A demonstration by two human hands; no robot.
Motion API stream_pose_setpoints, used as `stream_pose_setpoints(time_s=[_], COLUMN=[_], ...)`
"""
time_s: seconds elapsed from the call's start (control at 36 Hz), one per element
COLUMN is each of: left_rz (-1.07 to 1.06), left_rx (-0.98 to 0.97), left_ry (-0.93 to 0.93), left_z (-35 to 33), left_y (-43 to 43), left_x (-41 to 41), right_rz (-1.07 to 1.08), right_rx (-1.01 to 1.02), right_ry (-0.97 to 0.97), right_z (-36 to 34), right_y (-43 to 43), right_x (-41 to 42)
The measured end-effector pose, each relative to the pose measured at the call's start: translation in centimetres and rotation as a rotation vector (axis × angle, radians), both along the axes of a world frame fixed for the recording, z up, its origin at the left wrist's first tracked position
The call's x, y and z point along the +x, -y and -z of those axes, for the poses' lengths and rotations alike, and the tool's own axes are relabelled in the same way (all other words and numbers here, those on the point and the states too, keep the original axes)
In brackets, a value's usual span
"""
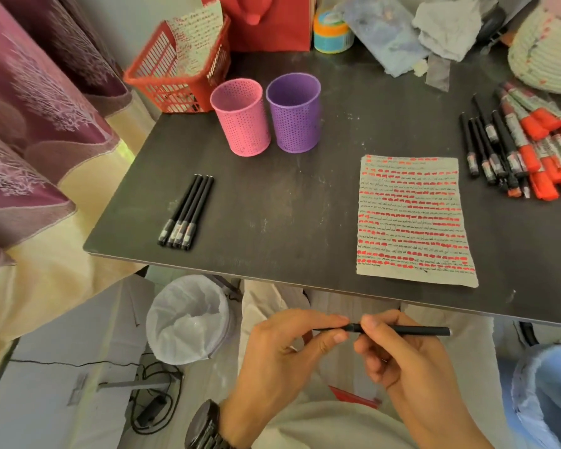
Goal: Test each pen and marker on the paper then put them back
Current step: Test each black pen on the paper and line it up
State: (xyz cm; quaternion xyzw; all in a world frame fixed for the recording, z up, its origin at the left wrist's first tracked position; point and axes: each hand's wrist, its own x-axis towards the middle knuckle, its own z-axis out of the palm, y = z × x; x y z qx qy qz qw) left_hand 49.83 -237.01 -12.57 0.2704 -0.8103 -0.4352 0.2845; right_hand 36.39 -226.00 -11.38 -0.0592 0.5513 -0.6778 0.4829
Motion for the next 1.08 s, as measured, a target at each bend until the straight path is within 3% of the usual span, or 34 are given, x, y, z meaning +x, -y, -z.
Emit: stream_pose_setpoints(time_s=[0.19,0.33,0.44,0.56,1.08], left_rz=[-0.117,-0.517,-0.836,-0.921,-0.867], left_rx=[-0.349,-0.353,-0.269,-0.250,-0.131], left_ry=[0.034,0.040,0.216,0.377,0.363], left_z=[-3.9,-6.0,-4.8,-2.1,0.1], left_y=[5.8,11.9,16.9,19.2,20.3], left_x=[3.1,6.2,8.6,9.8,9.1], right_rz=[-0.293,-0.399,-0.382,-0.495,-0.582], right_rx=[-0.170,-0.190,-0.051,0.196,0.224], right_ry=[-0.317,-0.743,-1.195,-1.544,-1.532], right_z=[-3.1,-3.8,-1.7,1.2,2.6], right_y=[6.3,11.2,14.5,15.9,16.1], right_x=[0.3,0.1,-0.6,-0.6,-1.2])
